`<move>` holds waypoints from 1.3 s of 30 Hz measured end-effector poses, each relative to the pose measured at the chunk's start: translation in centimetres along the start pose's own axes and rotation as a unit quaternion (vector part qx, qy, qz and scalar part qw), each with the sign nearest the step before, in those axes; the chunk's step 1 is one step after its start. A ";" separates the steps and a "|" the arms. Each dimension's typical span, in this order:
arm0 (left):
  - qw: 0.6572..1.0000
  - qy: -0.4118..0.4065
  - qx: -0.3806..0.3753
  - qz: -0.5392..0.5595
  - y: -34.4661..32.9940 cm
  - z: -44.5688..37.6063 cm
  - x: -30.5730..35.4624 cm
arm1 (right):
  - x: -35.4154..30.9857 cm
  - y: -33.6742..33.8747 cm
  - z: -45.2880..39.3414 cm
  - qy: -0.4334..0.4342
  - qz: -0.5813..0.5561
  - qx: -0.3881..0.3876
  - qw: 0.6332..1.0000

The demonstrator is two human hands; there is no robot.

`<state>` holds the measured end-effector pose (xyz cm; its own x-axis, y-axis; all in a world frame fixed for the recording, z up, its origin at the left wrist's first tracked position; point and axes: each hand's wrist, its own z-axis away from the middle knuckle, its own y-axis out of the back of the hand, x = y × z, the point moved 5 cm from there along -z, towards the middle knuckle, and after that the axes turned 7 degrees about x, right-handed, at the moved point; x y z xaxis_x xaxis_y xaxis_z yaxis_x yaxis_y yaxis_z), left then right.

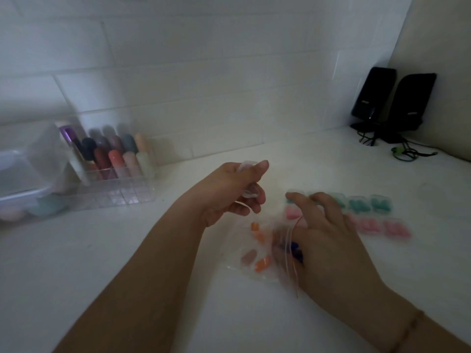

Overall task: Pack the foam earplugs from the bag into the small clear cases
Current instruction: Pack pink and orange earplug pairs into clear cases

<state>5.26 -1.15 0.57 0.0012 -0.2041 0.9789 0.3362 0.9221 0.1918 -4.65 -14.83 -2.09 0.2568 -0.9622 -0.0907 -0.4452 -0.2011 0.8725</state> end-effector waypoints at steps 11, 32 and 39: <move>0.998 -0.019 0.009 0.061 -0.6 0.2 0.9 | 0.0 0.2 -0.2 -0.008 -0.113 0.083 0.990; 0.977 -0.203 -0.012 0.062 -3.8 1.4 2.8 | 7.3 8.5 -0.1 -0.025 -0.297 -0.011 0.954; 0.967 -0.244 -0.076 0.014 -6.0 2.8 3.1 | 5.3 8.1 -1.0 -0.080 -0.628 0.011 0.774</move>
<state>0.56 -6.43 2.63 -0.4201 0.0332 0.9068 0.4767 0.8584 0.1894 -6.07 -21.42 5.00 0.3907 -0.0143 -0.9204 0.0557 -0.9977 0.0392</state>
